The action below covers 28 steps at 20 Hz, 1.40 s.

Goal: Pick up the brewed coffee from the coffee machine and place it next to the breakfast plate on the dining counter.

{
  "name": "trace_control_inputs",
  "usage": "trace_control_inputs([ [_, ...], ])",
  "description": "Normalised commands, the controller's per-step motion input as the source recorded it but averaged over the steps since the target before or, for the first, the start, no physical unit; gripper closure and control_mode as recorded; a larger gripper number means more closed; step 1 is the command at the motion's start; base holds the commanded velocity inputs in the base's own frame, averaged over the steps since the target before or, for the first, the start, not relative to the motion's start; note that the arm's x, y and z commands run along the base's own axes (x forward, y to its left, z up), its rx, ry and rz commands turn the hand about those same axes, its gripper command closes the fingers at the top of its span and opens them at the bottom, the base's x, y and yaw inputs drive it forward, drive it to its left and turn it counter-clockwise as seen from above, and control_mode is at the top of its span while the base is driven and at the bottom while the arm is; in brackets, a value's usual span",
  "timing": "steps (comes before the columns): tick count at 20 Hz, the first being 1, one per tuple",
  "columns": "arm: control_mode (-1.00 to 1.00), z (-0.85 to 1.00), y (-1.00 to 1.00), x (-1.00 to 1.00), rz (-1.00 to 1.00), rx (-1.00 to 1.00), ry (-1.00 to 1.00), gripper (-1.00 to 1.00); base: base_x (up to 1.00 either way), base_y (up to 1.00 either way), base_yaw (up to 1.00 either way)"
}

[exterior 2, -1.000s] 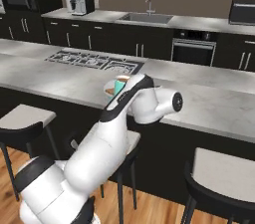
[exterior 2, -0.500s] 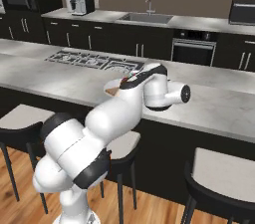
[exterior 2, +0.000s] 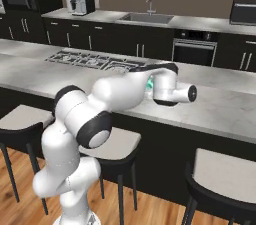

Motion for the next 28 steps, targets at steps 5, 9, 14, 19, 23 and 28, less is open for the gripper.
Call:
trace_control_inputs([
  [5, -1.0, -0.25, -0.37, 0.09, 0.02, 0.0, 0.0, 1.0, 0.0, 0.0, 0.0],
  [9, -1.0, -0.48, -0.09, 0.24, 0.03, -0.02, 0.01, 1.0, 0.0, 0.0, 0.0],
  [14, -1.0, -0.38, -0.04, 0.32, 0.06, -0.02, 0.01, 1.0, 0.0, 0.0, 0.0],
  [19, -1.0, -0.04, -0.29, 0.03, 0.09, 0.0, 0.0, 1.0, 0.0, 0.0, 0.0],
  [23, -1.0, -0.02, -0.32, 0.0, 0.09, 0.0, 0.0, 1.0, 0.0, 0.0, 0.0],
  [28, -1.0, -0.07, -0.33, 0.0, 0.11, 0.0, 0.0, -1.0, 0.0, 0.0, 0.0],
])
